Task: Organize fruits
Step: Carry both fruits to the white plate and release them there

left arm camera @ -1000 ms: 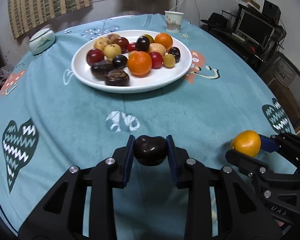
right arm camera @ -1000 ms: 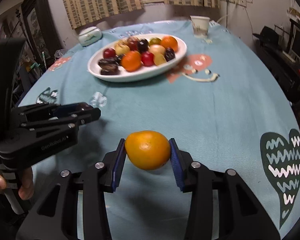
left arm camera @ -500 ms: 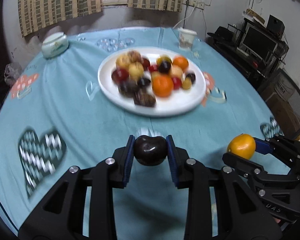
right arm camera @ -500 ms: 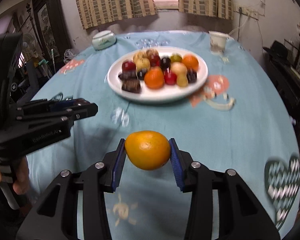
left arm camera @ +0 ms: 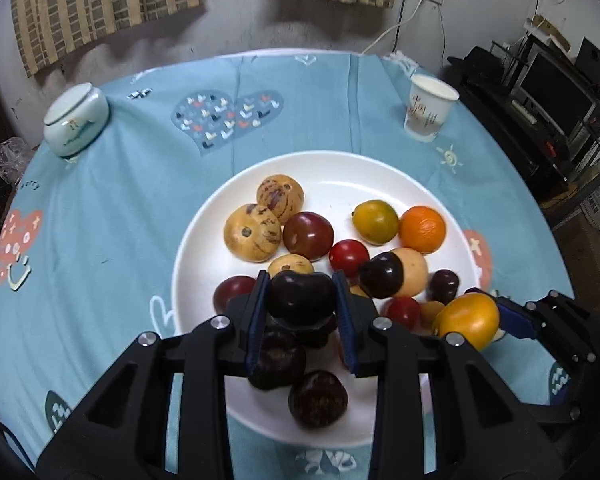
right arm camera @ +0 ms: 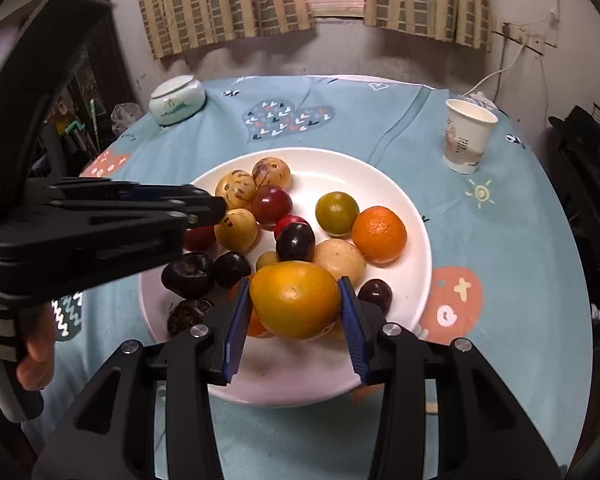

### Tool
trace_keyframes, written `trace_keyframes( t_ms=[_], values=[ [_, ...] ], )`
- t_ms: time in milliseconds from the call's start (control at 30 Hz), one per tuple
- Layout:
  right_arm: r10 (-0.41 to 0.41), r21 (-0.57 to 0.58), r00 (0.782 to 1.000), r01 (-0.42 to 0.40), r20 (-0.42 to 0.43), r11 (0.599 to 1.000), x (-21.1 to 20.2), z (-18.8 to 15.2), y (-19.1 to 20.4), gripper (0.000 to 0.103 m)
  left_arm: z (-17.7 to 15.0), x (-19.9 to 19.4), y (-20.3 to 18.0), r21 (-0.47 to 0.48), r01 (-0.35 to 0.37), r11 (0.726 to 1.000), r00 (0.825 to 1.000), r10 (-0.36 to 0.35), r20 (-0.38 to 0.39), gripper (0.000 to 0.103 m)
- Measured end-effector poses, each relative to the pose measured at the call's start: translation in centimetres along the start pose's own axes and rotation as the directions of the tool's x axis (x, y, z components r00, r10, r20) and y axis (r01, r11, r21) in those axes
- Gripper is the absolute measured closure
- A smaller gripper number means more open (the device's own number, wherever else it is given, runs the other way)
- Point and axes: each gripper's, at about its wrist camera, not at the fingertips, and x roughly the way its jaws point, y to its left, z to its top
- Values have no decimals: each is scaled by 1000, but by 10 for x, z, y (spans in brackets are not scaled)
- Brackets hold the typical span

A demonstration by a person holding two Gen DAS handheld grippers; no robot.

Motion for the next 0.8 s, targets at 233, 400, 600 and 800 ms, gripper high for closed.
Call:
trace_keyframes(
  t_ms=[233,400,600,800],
  values=[
    [23,15,1000,-23,-14,1000,16,0,-3,60,3,21,-4,-5,3,1000,999,-3,-34,70],
    [11,6,1000,-11,-9,1000,26,3,-3,35,7,22,-7,-1,-44,999,999,44,-8,19],
    [-22,-45,997,26,71,999,8,2,4,12,9,-1,6,-23,-64,998,997,65,40,10],
    [-32,-54,997,36,75,998,-40,-31,10,6,-28,-50,11,-5,-139,990,982,139,128,5]
  ],
)
